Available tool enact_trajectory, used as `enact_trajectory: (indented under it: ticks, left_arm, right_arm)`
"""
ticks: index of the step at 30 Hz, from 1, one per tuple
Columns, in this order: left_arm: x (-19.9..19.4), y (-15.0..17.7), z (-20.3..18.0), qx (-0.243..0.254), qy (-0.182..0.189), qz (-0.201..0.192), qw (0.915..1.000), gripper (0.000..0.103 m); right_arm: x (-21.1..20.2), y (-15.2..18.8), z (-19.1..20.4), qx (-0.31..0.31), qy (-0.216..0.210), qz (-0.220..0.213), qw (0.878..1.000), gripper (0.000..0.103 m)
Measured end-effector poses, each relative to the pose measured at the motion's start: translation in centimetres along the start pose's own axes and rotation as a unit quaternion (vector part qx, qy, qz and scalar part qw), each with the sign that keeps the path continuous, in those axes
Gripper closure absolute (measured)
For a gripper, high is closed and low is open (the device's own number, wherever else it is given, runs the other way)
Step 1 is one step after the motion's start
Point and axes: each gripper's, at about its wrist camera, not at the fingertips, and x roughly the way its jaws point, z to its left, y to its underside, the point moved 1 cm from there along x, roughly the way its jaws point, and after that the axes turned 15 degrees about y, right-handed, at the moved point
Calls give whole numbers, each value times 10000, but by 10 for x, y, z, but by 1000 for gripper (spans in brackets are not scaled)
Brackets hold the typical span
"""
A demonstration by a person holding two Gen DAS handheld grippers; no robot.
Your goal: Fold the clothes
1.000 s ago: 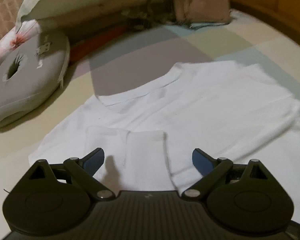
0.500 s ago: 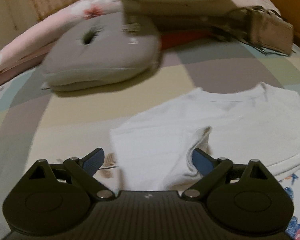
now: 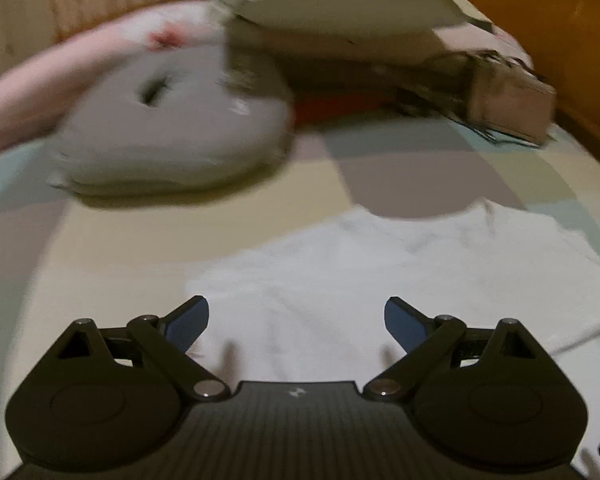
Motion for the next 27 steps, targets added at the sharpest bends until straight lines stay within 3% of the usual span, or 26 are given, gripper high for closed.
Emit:
enact_trajectory:
  ticks: [4, 9, 12, 17, 21, 27]
  left_arm:
    - [24, 23, 5, -337, 39, 415, 9986, 8]
    - [8, 34, -7, -14, -69, 365, 9993, 9]
    - [-4, 27, -18, 124, 167, 308, 9993, 9]
    - [-3, 22, -38, 222, 516, 225, 9982, 8]
    - [6, 28, -47, 291, 641, 293, 9971, 8]
    - [4, 39, -56, 501, 718, 261, 9958, 9]
  right_arm:
    - [-1, 0, 0, 11, -76, -18, 10000, 0]
    - [1, -1, -4, -53, -38, -28, 10000, 0]
    - [-2, -14, -9, -95, 84, -342, 9993, 0]
    - [22, -54, -13, -469, -145, -853, 9951, 0]
    - [74, -53, -23, -412, -368, -27, 9985, 0]
    - [52, -14, -61, -170, -928, -85, 9955, 0]
